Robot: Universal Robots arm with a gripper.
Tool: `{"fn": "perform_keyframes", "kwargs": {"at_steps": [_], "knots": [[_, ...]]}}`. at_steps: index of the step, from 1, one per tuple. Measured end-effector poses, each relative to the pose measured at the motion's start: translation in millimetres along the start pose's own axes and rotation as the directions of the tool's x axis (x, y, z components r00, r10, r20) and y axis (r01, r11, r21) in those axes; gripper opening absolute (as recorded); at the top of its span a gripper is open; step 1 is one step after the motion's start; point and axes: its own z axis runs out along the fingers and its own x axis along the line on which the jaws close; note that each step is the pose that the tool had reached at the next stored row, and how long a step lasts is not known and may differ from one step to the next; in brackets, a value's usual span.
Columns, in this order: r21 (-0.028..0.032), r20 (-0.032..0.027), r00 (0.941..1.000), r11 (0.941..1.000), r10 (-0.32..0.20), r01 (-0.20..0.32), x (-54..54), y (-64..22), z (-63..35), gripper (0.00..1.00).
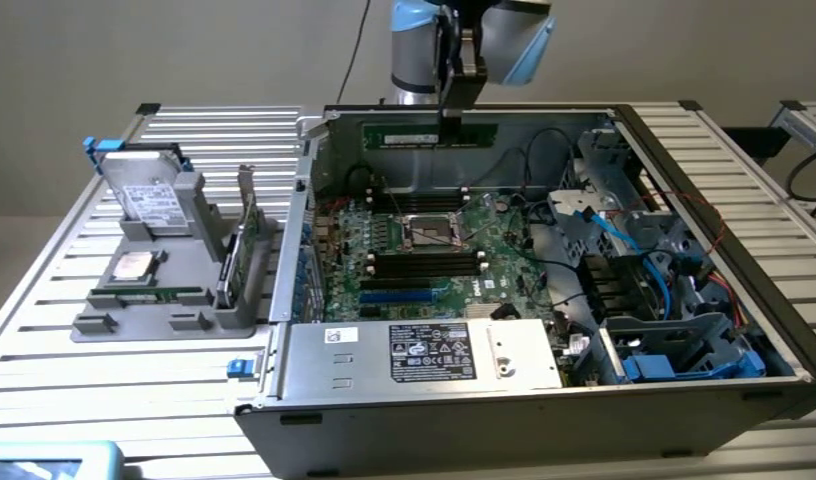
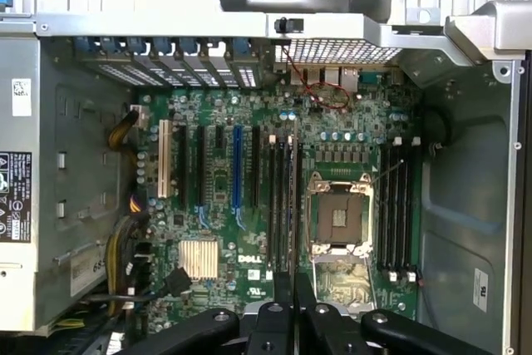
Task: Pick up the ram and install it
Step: 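Pick up the ram and move it above insertion slot, then insert the ram into the slot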
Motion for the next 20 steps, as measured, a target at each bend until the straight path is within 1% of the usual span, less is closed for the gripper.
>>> {"fn": "perform_keyframes", "kwargs": {"at_steps": [3, 16, 20], "knots": [[0.0000, 0.0000, 1.0000, 1.0000, 0.000, 0.000, 0.0, 0.0, 2.1, 0.13], [0.0000, -0.0001, 1.0000, 1.0000, 0.000, 0.000, -0.5, 0.2, 25.5, 0.13], [0.0000, -0.0001, 1.0000, 1.0000, 0.000, 0.000, -1.8, -1.2, 32.8, 0.13]]}}
